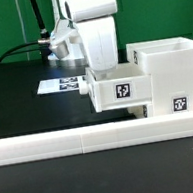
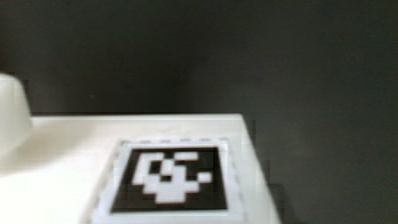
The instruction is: Assemble drawer
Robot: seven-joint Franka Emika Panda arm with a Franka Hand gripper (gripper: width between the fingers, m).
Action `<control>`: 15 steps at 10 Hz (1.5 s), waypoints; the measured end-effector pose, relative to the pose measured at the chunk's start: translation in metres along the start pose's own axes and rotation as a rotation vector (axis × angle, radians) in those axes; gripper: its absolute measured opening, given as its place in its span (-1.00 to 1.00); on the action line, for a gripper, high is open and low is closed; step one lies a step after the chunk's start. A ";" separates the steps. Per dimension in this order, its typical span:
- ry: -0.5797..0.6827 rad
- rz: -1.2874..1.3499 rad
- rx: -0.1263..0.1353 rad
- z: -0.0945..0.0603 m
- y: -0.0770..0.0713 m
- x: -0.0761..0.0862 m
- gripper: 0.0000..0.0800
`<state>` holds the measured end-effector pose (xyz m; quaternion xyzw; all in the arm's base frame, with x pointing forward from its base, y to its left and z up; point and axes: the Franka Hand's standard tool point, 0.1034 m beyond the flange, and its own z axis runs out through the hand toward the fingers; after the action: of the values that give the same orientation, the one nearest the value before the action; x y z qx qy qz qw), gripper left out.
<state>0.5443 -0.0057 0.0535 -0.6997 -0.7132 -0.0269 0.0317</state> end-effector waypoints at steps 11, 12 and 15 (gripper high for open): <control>0.011 -0.024 -0.002 0.001 0.005 0.018 -0.89; 0.012 -0.026 -0.001 0.001 0.005 0.020 -0.89; 0.012 0.005 0.001 0.002 0.004 0.021 -0.89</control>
Offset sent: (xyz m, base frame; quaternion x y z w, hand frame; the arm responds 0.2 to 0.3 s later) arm 0.0000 0.0000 0.0000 0.0000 0.0000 0.0000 1.0000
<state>0.5482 0.0159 0.0536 -0.7013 -0.7112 -0.0308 0.0364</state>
